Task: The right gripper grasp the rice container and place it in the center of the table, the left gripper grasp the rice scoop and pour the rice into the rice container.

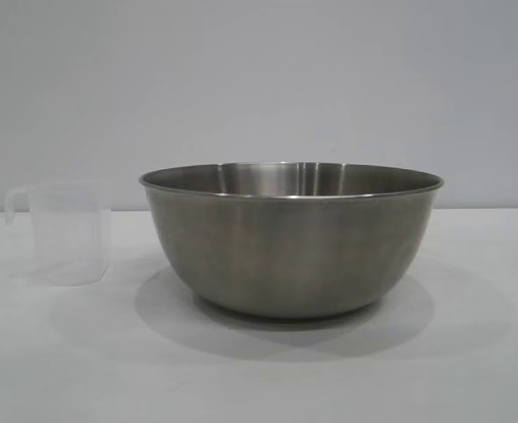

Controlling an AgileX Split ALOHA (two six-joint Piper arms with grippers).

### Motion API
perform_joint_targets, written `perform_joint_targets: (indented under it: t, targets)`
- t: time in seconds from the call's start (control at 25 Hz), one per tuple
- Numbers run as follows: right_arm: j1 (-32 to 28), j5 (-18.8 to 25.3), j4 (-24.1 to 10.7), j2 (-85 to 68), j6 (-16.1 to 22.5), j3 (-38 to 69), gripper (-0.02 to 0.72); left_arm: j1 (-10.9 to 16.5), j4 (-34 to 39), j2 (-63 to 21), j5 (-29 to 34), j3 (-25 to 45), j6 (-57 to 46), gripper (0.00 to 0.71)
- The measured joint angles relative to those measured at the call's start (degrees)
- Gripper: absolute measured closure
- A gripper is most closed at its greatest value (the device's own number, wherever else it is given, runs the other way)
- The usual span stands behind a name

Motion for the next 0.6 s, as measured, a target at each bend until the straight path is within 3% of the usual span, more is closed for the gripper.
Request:
perform_joint_targets:
  t: [0.12, 0.2, 0.48, 0.6]
  targets:
    - [0.00, 0.00, 0.00, 0.00, 0.00, 0.00, 0.223, 0.00, 0.00, 0.00, 0.00, 0.00, 0.00, 0.224]
    - [0.00, 0.00, 0.00, 0.00, 0.00, 0.00, 0.223, 1.69, 0.00, 0.00, 0.00, 0.00, 0.00, 0.224]
    - [0.00, 0.00, 0.00, 0.00, 0.00, 0.00, 0.223, 15.57, 0.00, 0.00, 0.00, 0.00, 0.00, 0.224]
    - [0.00, 0.00, 0.00, 0.00, 0.00, 0.00, 0.223, 19.32, 0.00, 0.00, 0.00, 0.00, 0.00, 0.224]
